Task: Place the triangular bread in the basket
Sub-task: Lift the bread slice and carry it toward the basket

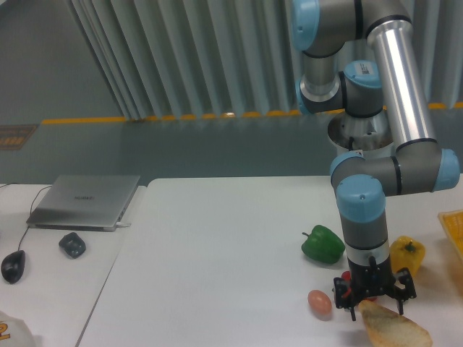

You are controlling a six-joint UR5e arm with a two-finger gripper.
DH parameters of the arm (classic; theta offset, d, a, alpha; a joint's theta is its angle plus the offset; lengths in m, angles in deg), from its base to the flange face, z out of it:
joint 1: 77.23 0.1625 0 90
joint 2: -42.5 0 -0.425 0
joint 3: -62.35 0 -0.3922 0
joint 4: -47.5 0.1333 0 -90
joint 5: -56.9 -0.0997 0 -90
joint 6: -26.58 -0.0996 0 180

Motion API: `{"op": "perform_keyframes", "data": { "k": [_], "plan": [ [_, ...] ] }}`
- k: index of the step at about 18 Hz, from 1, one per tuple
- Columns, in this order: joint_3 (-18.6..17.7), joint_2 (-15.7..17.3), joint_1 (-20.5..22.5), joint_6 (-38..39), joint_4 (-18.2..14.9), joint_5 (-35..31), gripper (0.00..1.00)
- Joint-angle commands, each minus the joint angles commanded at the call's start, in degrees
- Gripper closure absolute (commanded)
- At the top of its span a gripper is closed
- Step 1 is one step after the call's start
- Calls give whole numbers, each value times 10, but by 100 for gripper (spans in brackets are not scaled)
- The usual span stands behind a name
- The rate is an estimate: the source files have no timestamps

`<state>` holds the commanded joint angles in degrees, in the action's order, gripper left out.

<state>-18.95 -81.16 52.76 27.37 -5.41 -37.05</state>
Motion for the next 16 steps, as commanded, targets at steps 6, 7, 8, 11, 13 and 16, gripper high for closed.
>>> {"op": "perform_keyframes", "data": {
  "k": [6,7,8,11,13,16],
  "plan": [
    [1,-2,1,-3,-1,2,11],
    [1,-3,1,-3,-1,2,16],
    [1,-3,1,-2,-1,2,20],
    [1,-2,1,-2,-2,2,40],
    [1,-2,3,-3,-2,2,47],
    [4,4,5,-6,-3,6,52]
  ]
}}
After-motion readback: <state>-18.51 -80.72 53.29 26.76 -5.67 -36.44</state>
